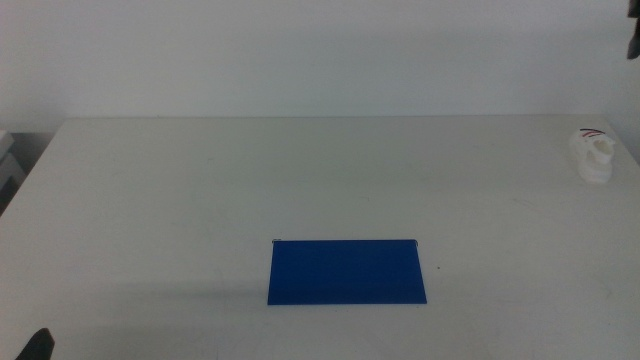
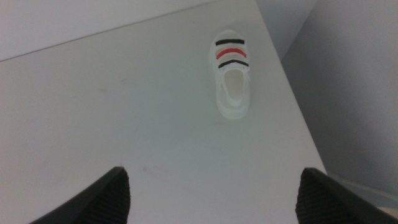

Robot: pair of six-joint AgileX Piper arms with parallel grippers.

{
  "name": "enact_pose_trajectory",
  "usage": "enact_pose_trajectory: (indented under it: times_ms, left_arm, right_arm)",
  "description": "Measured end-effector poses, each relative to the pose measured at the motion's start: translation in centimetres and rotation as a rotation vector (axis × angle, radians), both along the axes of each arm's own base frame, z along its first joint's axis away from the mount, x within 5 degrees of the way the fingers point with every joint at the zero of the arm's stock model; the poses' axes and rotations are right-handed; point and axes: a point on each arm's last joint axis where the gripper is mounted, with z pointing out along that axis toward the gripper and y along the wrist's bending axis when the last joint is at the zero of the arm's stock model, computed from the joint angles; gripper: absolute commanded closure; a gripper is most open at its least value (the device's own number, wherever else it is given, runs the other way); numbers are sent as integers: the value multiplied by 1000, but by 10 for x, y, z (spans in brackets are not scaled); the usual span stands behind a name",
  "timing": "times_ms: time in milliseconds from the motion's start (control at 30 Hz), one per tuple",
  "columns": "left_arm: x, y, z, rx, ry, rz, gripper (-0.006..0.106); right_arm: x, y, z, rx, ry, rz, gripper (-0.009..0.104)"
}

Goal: Use one arm to grab the shoe from the table and place it on the mat.

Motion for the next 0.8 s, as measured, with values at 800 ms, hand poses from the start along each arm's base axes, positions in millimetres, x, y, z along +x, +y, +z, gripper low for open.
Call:
enact_pose_trajectory:
  times_ms: [800]
  left_arm:
    - [0, 0, 0, 0, 0, 0, 7]
  right_arm:
    - [150, -67, -174, 64, 186, -99, 17]
